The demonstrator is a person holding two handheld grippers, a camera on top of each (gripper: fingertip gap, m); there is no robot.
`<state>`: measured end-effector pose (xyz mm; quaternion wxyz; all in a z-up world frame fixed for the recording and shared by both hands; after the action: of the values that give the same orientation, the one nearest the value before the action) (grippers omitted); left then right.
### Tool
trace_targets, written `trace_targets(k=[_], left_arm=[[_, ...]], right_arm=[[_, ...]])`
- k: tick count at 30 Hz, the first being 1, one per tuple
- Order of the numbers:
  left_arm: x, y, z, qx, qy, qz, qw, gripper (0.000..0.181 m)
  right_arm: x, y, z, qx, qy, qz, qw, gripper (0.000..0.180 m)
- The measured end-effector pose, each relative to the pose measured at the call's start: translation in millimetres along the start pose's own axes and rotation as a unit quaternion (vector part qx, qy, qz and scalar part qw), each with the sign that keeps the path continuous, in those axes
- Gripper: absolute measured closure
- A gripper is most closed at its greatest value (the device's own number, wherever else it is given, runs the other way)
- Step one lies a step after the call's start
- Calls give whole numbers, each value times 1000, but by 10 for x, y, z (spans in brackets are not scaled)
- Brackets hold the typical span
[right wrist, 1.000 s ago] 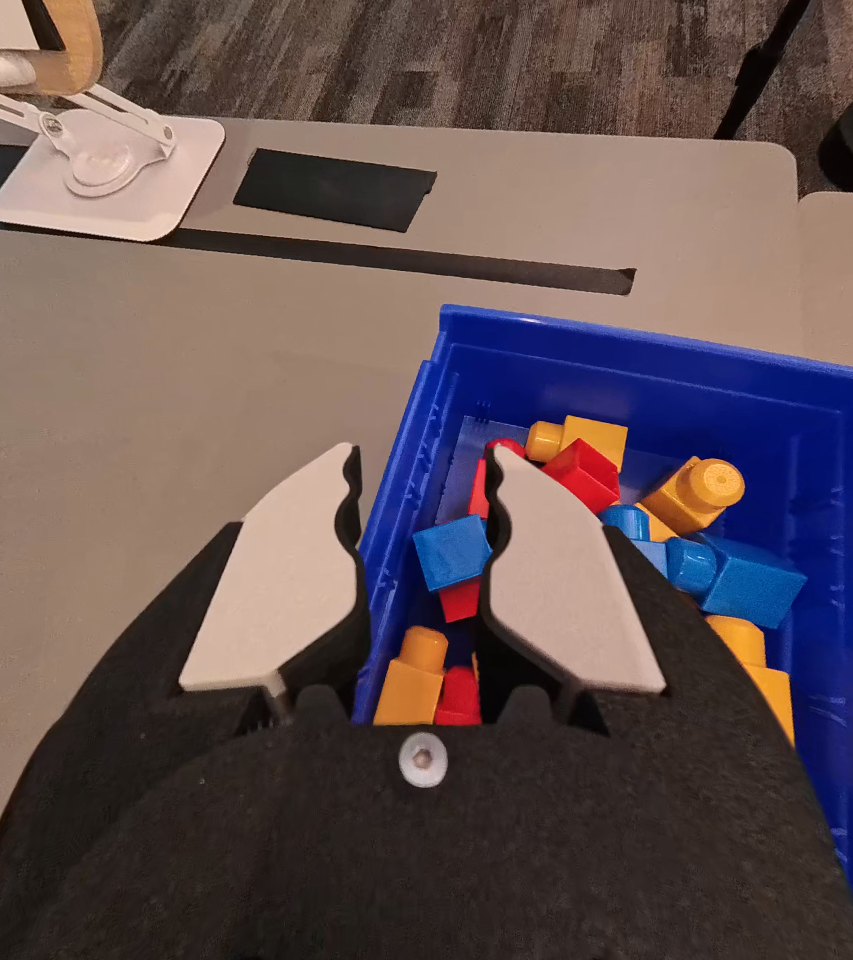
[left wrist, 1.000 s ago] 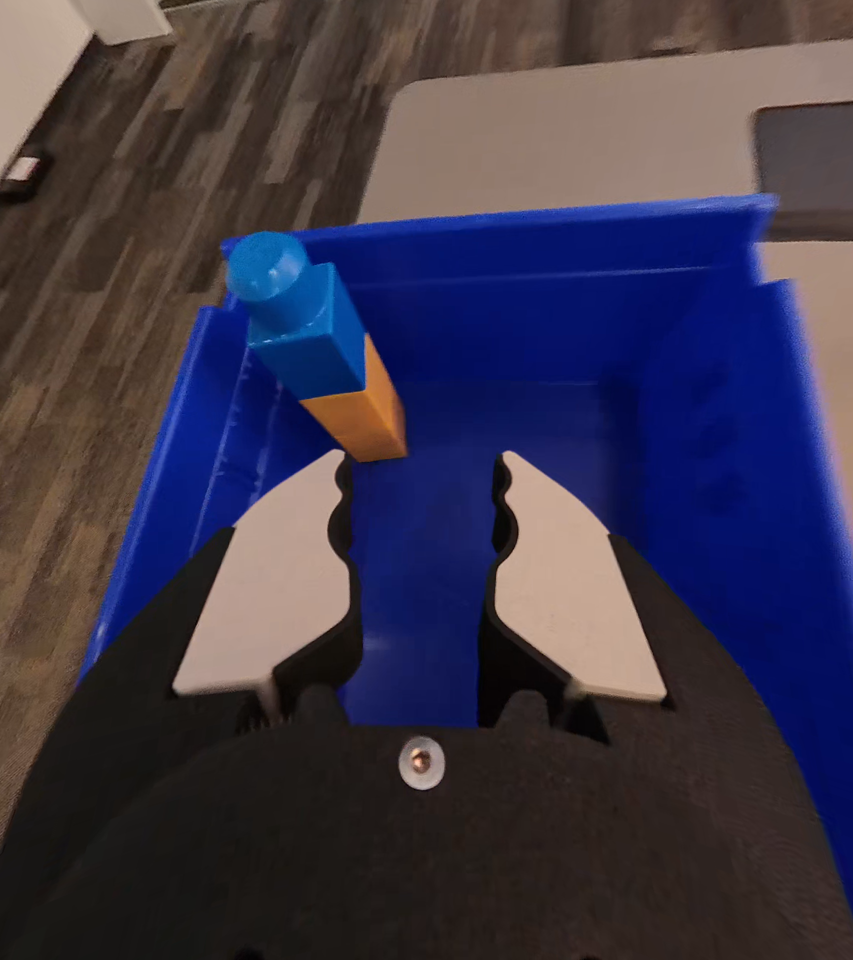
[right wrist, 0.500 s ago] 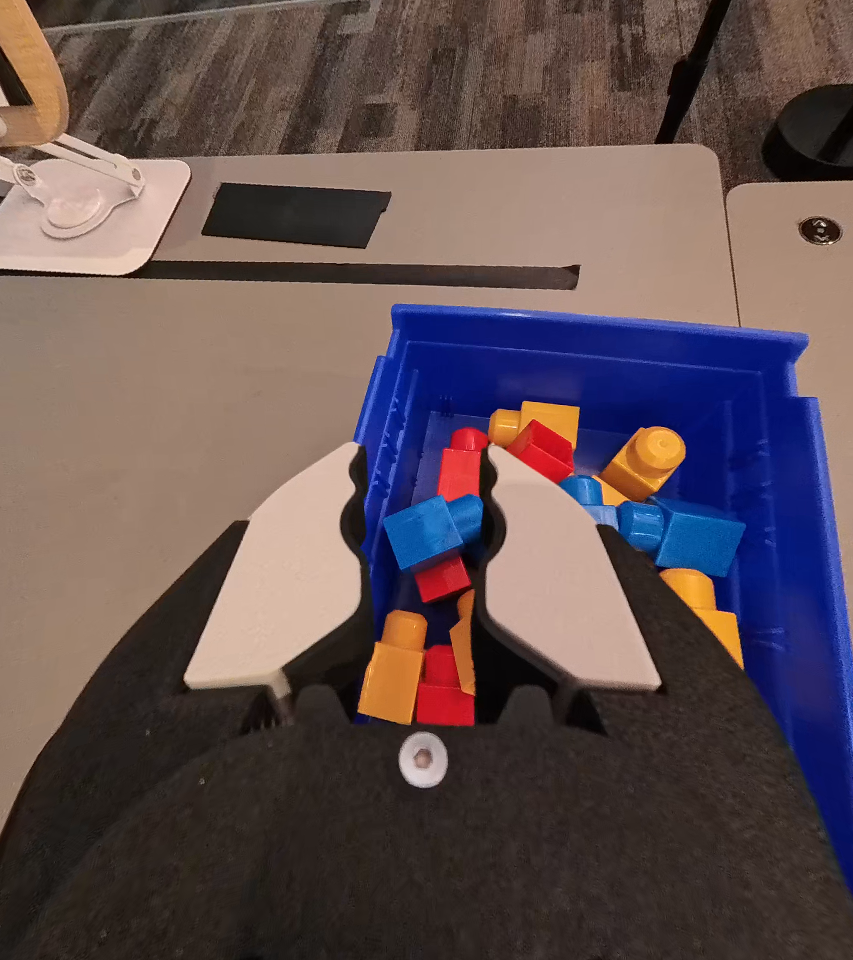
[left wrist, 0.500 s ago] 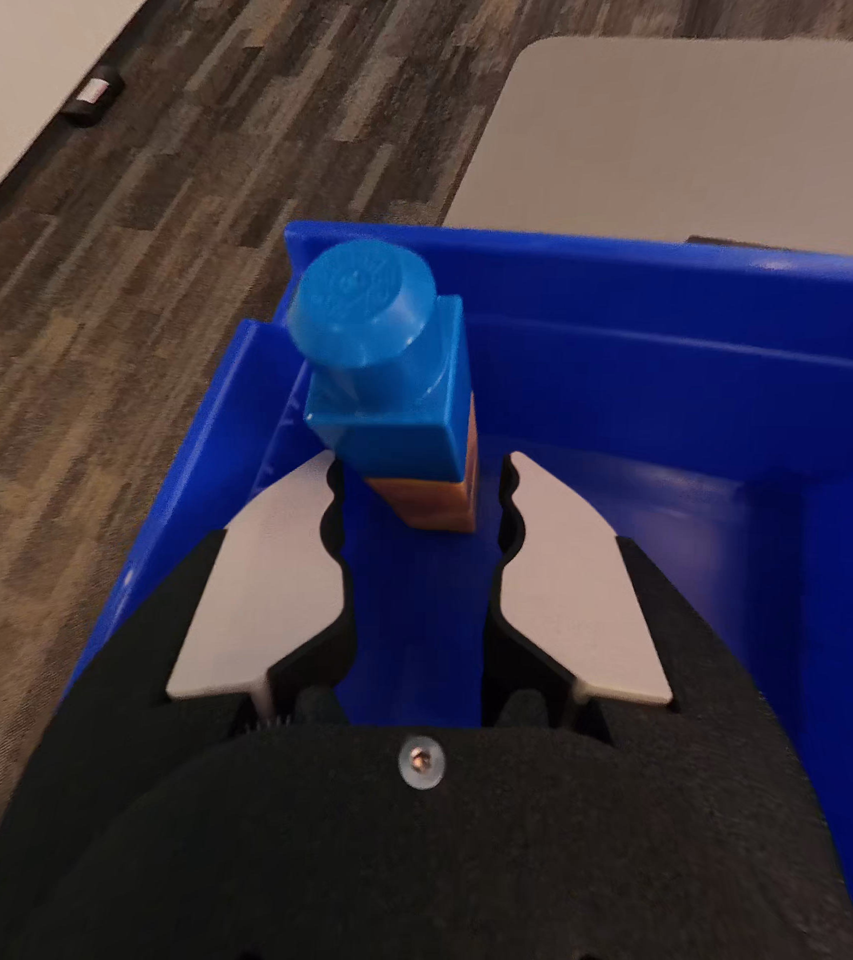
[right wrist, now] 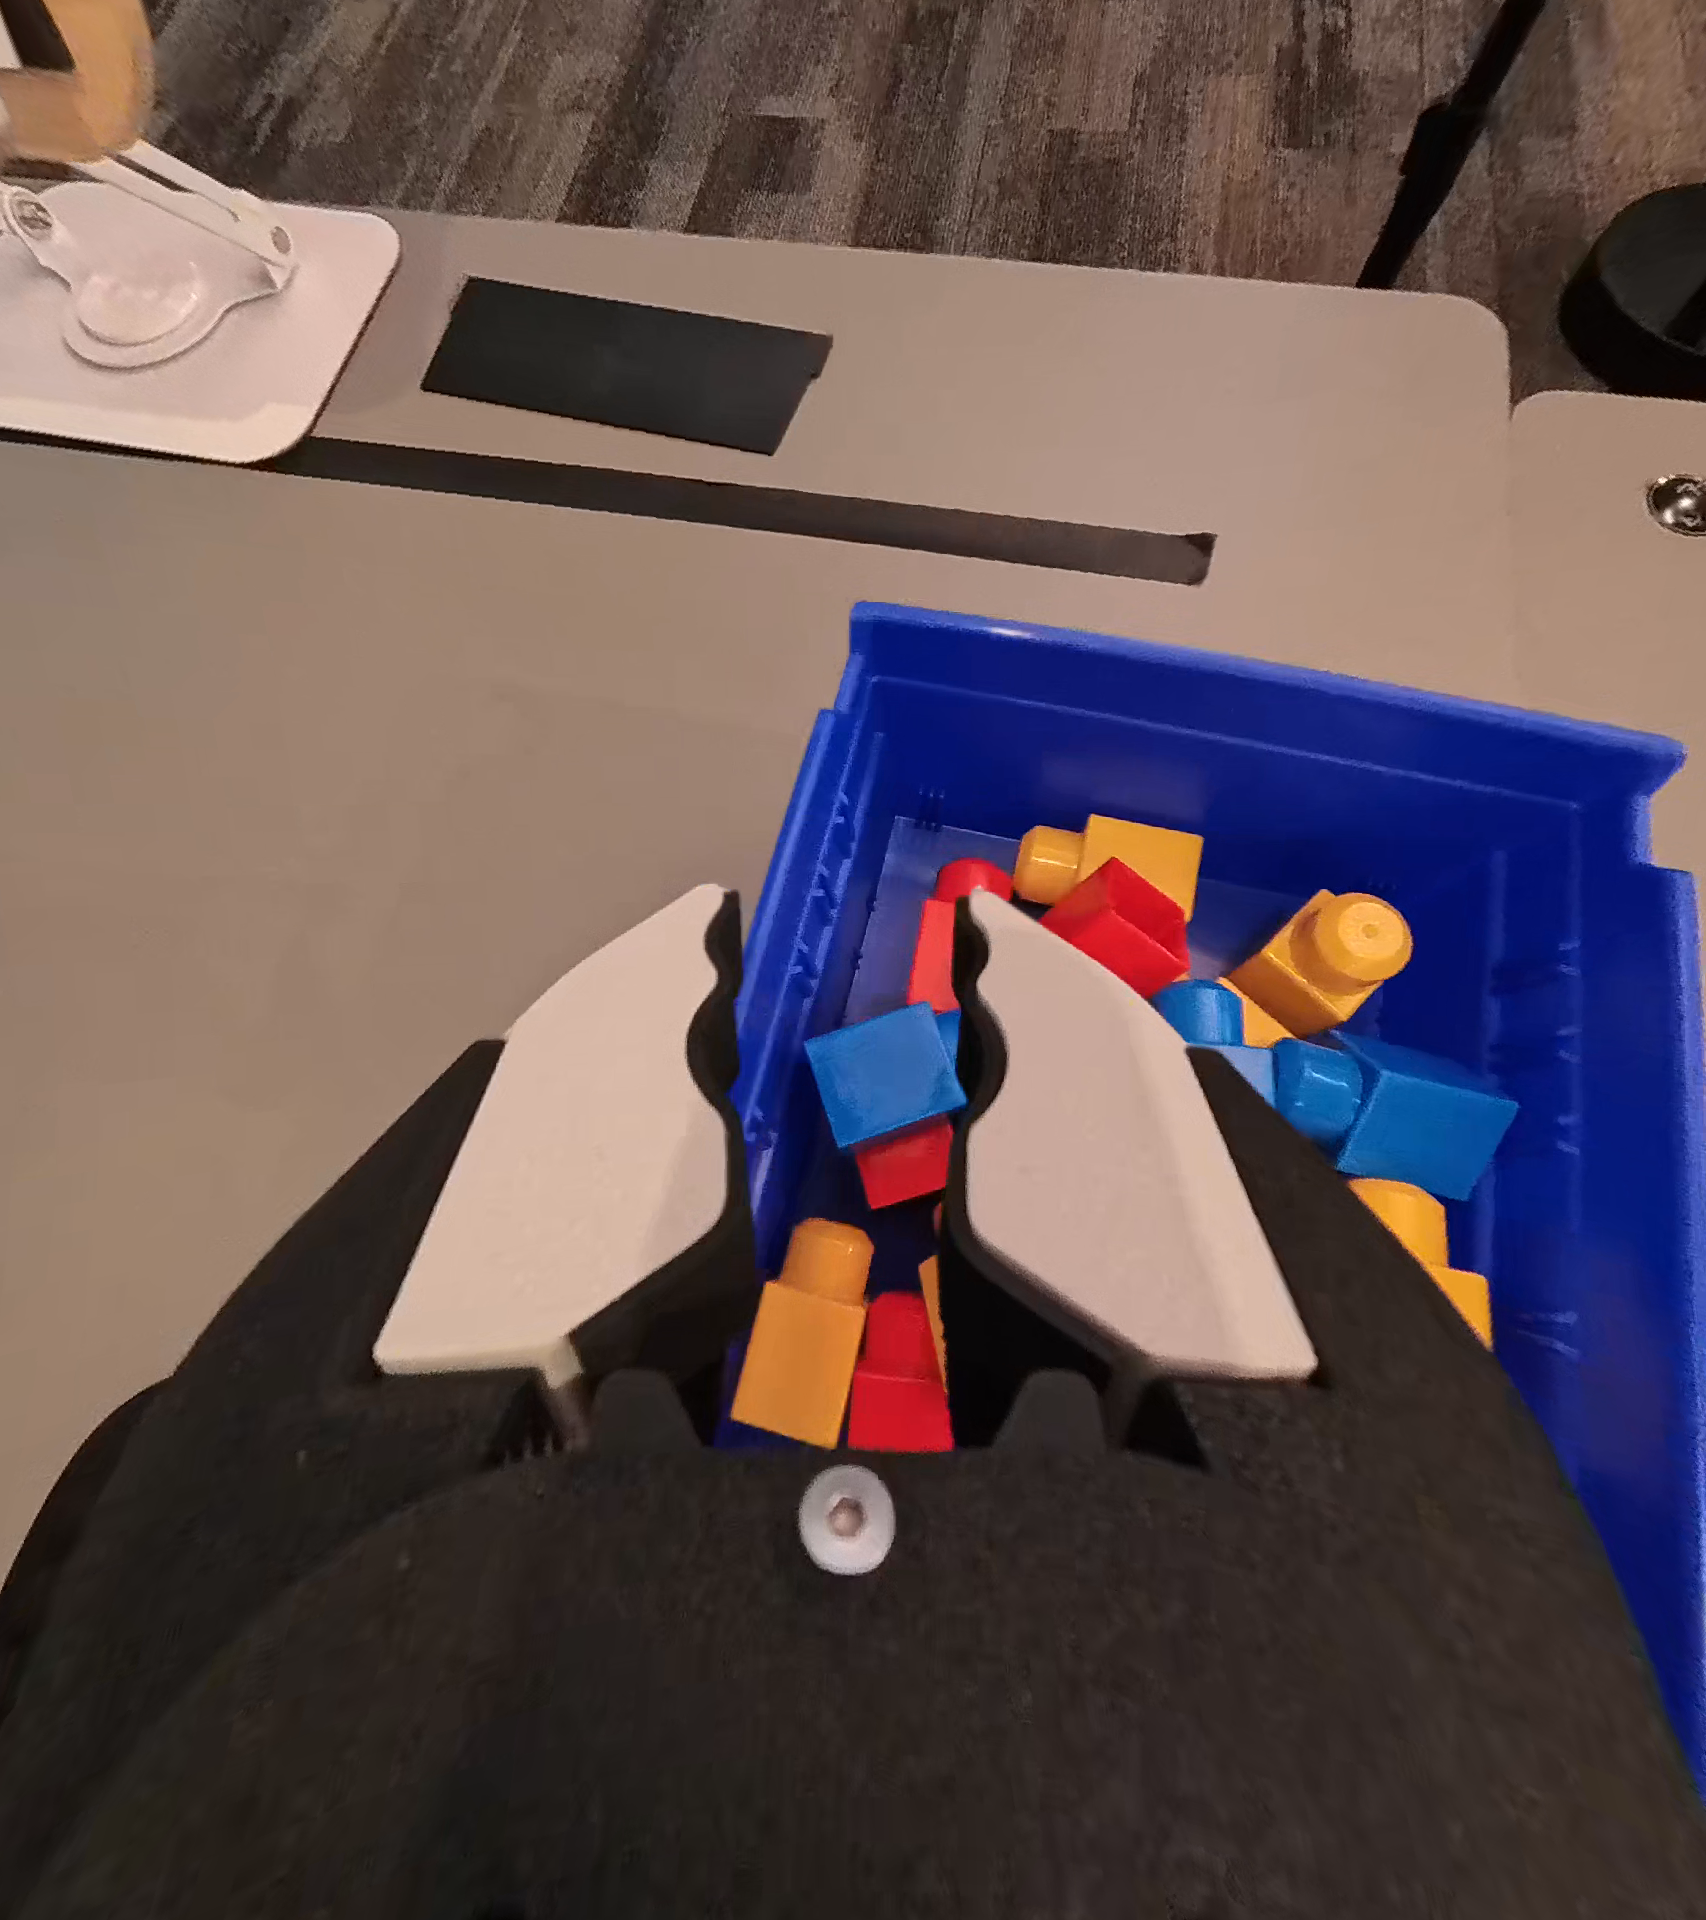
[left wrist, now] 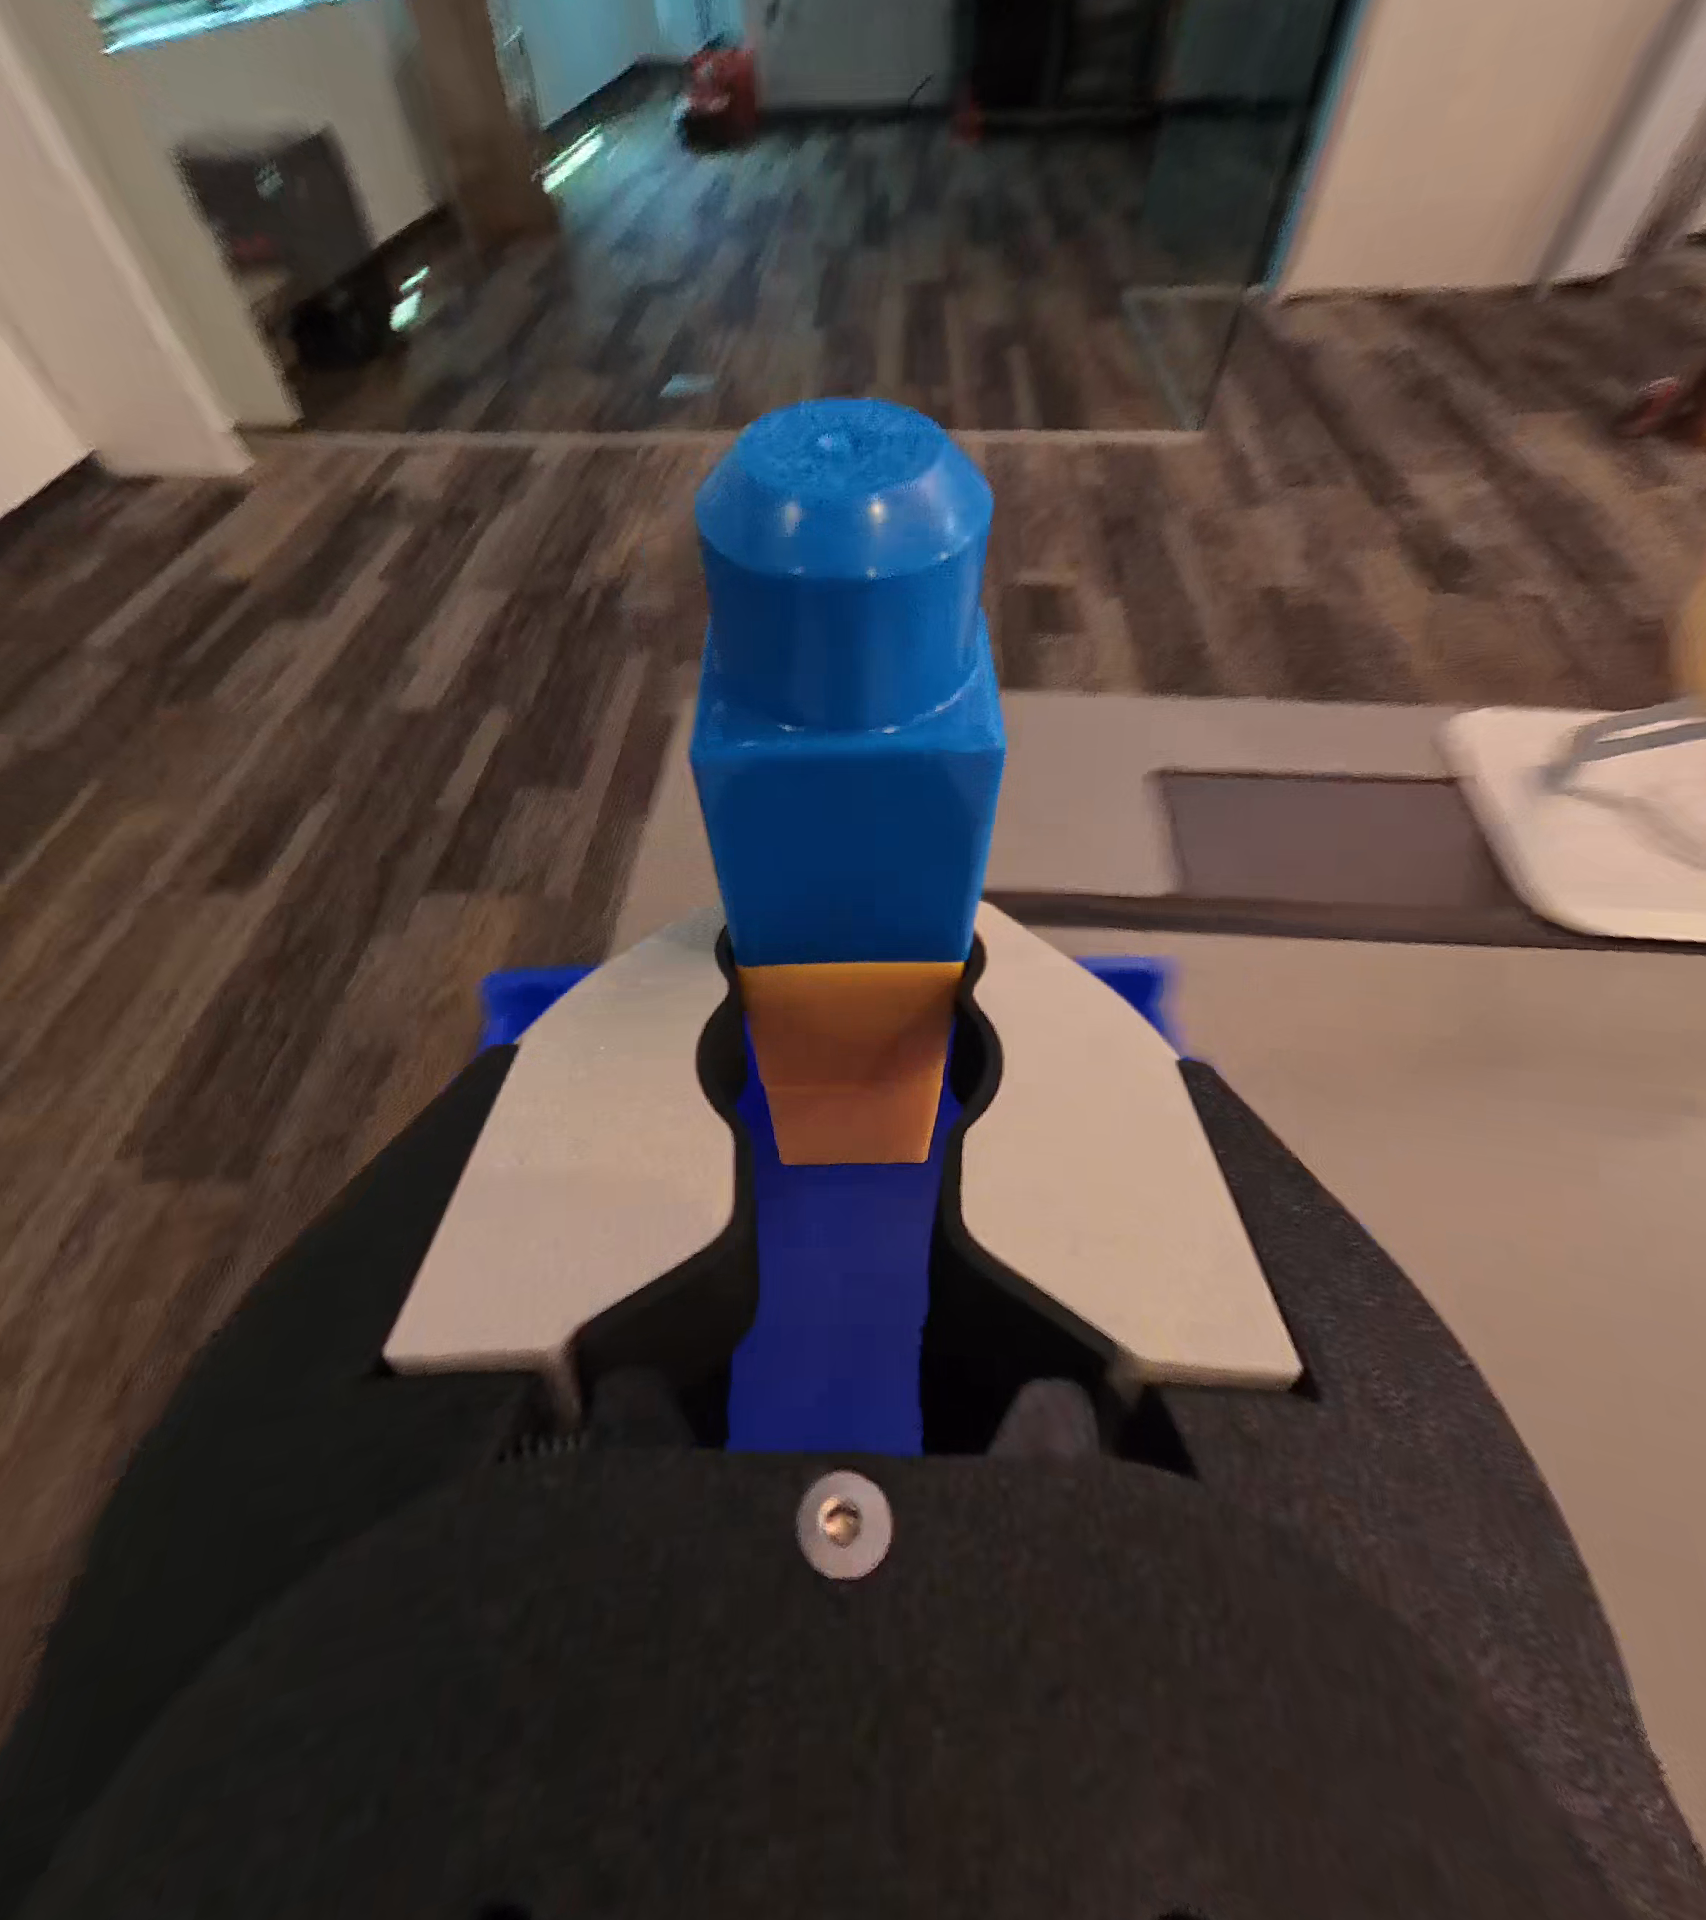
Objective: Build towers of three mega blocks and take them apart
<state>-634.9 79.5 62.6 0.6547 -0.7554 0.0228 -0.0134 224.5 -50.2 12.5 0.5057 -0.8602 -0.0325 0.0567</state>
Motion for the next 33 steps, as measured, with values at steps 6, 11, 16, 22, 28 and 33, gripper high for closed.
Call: trace_targets(k=[6,11,16,22,28,33], left_arm=[[1954,-890,-762,113,339,-88,930,145],[3373,-1064,-1297,132,548,-122,817,145],[4157,-994,-1311,124,608,-86,779,145],[4521,-760,-1270,101,661,-127,733,145],[4542,-632,-1200,56,694,-181,694,145],[3929,-919,-1035,110,660,-264,695,146]], right_arm=[[-648,-364,41,43,-89,-73,992,141],[-1932,-811,-129,152,-341,-130,919,135],[-2990,-1065,-492,228,-525,-98,814,119],[-3538,-855,-312,166,-556,-113,807,100],[-3834,-668,-85,107,-605,-96,783,143],[-3858,-293,155,15,-575,-167,801,144]])
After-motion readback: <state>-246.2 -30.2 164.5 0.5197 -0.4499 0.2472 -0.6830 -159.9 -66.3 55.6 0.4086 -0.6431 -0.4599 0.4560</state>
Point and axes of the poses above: each gripper's, where its closed fingertips meet, z out along the fingers, y out of its underside, x = y × z across the jaws, the point moved 3 cm from there along -z, back along the fingers, and after that the axes turned 11 degrees about x, right-handed, at the moved point
